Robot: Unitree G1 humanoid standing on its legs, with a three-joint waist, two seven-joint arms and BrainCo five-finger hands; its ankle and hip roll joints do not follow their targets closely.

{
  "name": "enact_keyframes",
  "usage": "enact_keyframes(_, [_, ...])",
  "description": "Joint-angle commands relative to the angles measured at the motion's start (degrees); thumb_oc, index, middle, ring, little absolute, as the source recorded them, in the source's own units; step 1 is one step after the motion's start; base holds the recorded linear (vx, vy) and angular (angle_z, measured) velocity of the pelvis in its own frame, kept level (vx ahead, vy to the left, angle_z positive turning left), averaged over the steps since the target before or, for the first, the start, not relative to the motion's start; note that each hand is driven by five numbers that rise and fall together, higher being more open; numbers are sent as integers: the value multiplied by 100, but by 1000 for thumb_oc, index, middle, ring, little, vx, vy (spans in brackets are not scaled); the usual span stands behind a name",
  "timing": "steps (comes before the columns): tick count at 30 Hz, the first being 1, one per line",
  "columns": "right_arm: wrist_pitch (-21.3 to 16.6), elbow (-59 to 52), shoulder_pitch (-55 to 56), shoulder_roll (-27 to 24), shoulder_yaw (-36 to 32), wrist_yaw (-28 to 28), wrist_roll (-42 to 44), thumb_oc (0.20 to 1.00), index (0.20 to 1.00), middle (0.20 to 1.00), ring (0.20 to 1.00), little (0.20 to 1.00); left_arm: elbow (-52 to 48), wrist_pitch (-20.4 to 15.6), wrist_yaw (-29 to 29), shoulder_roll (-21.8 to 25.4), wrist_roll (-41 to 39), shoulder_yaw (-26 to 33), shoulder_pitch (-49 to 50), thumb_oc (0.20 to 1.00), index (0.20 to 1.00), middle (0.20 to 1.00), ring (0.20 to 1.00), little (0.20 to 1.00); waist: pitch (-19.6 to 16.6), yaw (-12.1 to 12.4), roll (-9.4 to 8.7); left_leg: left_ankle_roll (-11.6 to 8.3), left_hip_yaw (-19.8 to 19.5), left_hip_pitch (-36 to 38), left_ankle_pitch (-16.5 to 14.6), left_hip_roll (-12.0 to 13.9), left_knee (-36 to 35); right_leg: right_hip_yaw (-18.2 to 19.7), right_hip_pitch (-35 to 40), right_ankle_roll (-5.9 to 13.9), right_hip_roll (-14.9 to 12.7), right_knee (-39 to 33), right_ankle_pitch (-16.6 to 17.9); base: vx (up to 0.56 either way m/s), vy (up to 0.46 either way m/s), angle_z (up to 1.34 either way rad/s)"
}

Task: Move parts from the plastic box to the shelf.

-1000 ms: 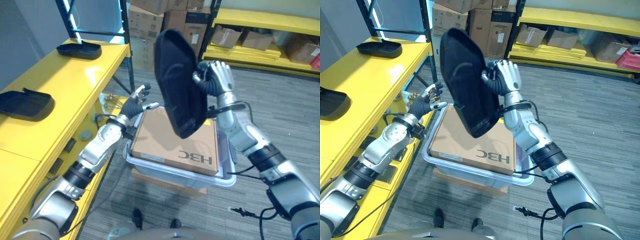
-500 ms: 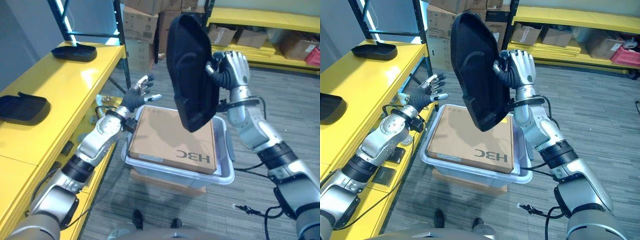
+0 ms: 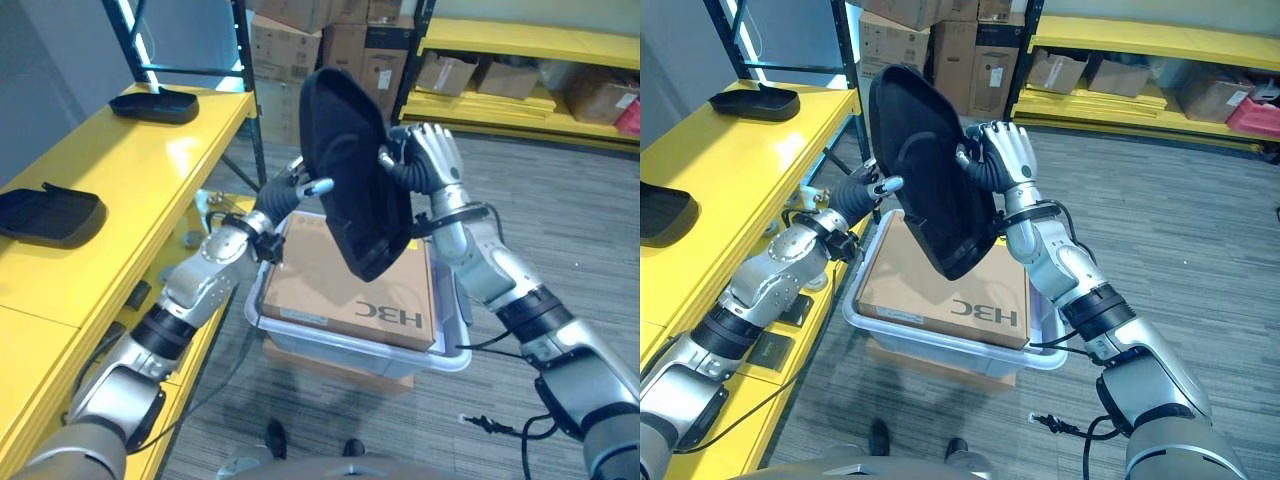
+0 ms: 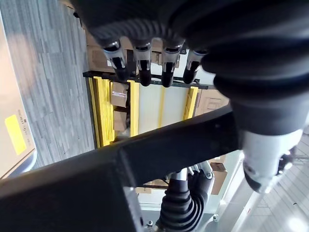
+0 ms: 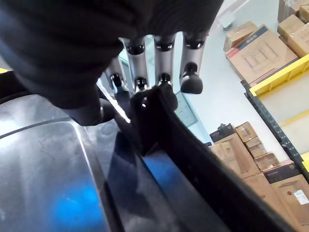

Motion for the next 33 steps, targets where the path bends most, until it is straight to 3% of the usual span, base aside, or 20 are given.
enact_keyframes(1, [-315, -112, -779, 142, 120, -47, 38, 200, 200, 200, 200, 200, 358, -211, -96, 58, -150, -153, -638, 1000, 1000, 1000, 1000, 1000, -391, 119, -200, -197, -185, 411, -777, 34, -49, 309, -22, 452, -210, -33, -126, 0, 0, 0])
enact_keyframes(6, [-591, -353, -705, 206, 173, -21, 136, 200, 200, 200, 200, 200, 315, -178, 49, 126, -253, -119, -602, 1000, 1000, 1000, 1000, 1000, -371, 141, -189, -195, -205, 413, -775, 24, -49, 307, -18, 463, -224, -33, -115, 0, 0, 0])
enact_keyframes(13, [-667, -627, -624, 298, 186, 155, 181, 200, 200, 200, 200, 200, 390, -175, 199, 60, -143, -41, -467, 1000, 1000, 1000, 1000, 1000, -365, 158, -193, -178, -199, 414, -778, 17, -49, 317, -23, 468, -230, -33, -108, 0, 0, 0])
enact_keyframes(14, [-687, -661, -629, 348, 212, 173, 213, 200, 200, 200, 200, 200, 399, -187, 230, 38, -81, -25, -450, 620, 620, 620, 620, 620, -361, 163, -192, -177, -199, 413, -776, 17, -49, 321, -26, 467, -232, -33, -105, 0, 0, 0])
enact_keyframes(16, [-725, -761, -612, 462, 252, 228, 227, 200, 200, 200, 200, 200, 446, -158, 233, -9, 230, -36, -431, 200, 200, 200, 200, 200, -352, 172, -191, -174, -197, 410, -773, 17, -49, 322, -28, 465, -233, -33, -104, 0, 0, 0])
enact_keyframes(26, [-744, -1120, -493, 766, 346, 397, 469, 200, 200, 200, 200, 200, 624, -163, 210, 8, 959, -162, -442, 200, 200, 200, 200, 200, -347, 190, -185, -167, -189, 402, -772, 19, -49, 339, -39, 467, -237, -33, -101, 0, 0, 0])
enact_keyframes(33, [-766, -1191, -315, 1146, 473, 436, 805, 200, 200, 200, 200, 200, 616, -385, -58, -179, 429, -251, -431, 200, 200, 200, 200, 200, -332, 181, -173, -157, -173, 404, -776, 22, -49, 359, -49, 452, -248, -33, -97, 0, 0, 0])
